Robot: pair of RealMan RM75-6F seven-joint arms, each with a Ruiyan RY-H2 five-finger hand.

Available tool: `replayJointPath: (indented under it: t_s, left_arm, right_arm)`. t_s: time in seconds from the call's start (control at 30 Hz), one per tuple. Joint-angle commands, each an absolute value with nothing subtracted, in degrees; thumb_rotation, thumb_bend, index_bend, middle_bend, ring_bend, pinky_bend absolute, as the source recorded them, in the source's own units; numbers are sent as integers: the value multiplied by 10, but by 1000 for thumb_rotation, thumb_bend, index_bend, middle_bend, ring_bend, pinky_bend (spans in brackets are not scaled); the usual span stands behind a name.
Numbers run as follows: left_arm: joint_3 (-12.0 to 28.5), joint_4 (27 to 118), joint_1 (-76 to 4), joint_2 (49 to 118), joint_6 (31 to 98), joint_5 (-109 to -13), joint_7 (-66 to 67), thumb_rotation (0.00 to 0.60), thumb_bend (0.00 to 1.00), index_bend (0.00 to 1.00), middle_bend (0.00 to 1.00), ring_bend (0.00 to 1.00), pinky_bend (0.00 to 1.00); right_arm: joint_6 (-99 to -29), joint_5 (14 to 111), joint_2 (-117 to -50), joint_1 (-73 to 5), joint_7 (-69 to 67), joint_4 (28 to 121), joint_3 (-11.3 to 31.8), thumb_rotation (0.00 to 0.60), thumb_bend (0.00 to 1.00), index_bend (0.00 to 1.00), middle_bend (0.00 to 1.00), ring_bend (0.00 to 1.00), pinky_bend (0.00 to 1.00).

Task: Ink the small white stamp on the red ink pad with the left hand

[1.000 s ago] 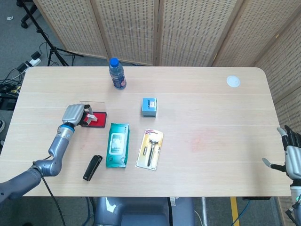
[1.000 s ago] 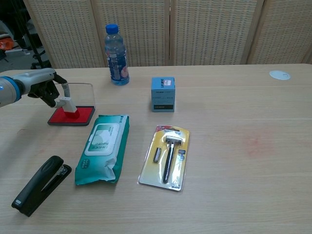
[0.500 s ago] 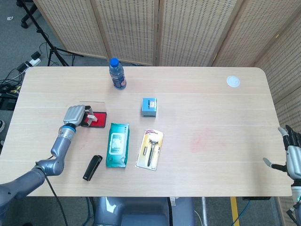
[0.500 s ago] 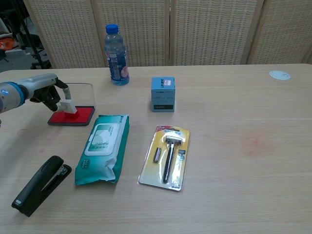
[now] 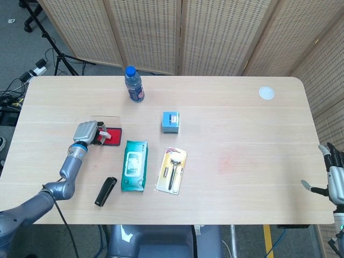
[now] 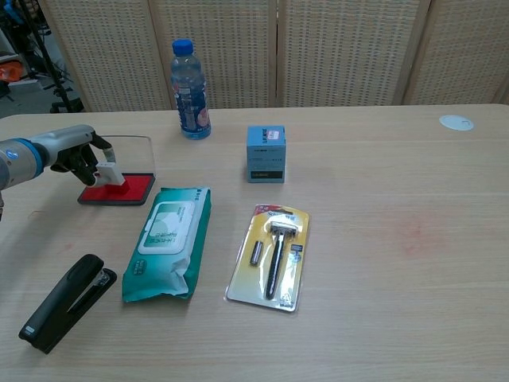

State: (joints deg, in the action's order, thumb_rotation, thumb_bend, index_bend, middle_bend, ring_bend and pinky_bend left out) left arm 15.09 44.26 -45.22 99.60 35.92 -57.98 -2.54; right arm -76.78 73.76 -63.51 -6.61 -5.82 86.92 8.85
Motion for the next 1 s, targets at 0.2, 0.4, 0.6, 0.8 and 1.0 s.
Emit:
replayJointPath:
  t_s: [0.2, 0.4, 0.6, 0.8, 1.0]
  left_arm:
    - [154, 526, -443, 932, 369, -581, -9, 600, 440, 605, 973, 1000, 956]
    - [150, 641, -434, 849, 368, -538, 45, 600, 437, 605, 973, 1000, 956]
    - [123, 730, -435, 772, 354, -474, 110, 600, 437, 605, 973, 1000, 956]
    - [81, 774, -434, 718, 353, -419, 150, 600, 435, 605, 973, 1000, 956]
    - [53, 760, -423, 717, 346, -412, 141, 600, 435, 605, 973, 1000, 956]
  right_arm:
    - [-770, 740, -636, -66, -55, 871, 88, 600, 104, 0, 0, 0, 0]
    - [-774, 744, -635, -65, -55, 874, 87, 600, 103, 0, 0, 0, 0]
    - [-777, 748, -634, -64, -55, 876, 85, 600, 104, 0, 0, 0, 0]
    - [-779, 751, -633, -63, -53, 879, 84, 600, 105, 0, 0, 0, 0]
    - [-779, 752, -634, -64, -48, 881, 83, 600, 104, 0, 0, 0, 0]
